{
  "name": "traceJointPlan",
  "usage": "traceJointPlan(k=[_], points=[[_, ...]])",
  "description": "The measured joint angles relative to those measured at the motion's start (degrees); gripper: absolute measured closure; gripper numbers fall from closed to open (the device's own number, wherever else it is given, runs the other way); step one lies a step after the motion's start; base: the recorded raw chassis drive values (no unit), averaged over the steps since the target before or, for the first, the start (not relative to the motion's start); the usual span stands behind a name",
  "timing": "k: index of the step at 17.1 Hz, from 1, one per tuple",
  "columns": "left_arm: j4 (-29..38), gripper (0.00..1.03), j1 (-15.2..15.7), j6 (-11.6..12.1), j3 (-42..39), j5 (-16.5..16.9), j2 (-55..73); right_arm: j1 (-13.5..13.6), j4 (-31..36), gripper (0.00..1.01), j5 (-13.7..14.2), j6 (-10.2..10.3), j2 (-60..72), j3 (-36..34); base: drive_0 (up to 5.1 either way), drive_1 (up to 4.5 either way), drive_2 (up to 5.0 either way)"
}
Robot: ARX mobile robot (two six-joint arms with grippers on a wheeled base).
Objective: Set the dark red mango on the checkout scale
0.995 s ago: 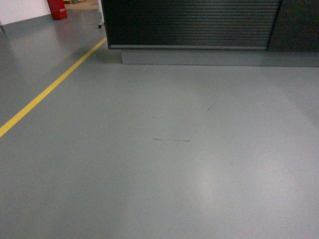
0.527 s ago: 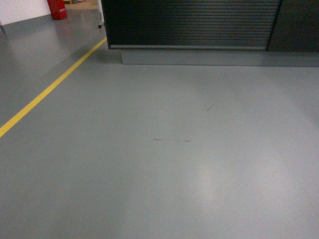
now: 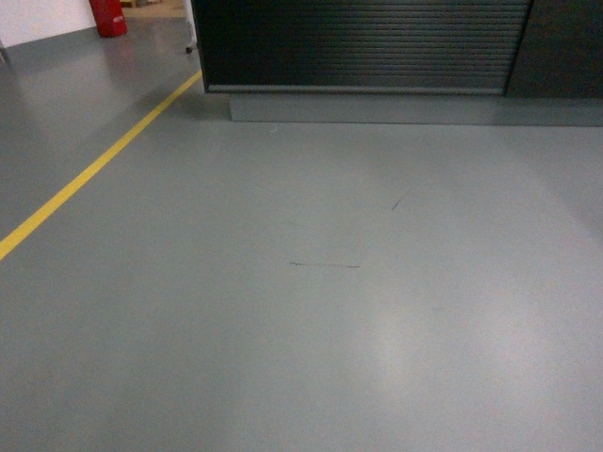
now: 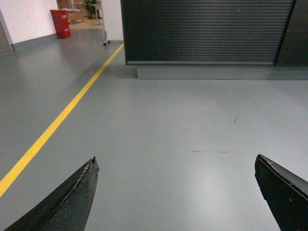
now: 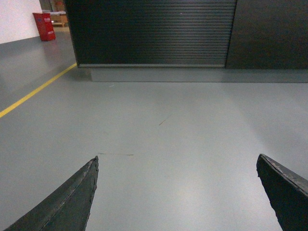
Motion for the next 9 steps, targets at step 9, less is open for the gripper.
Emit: traceJointPlan(k=[9], points=[[0.0, 0.05, 0.0, 0.0, 0.0, 0.0, 0.0, 0.0, 0.0, 0.03, 0.0, 0.0, 0.0, 0.0, 0.0, 0.00, 0.0]])
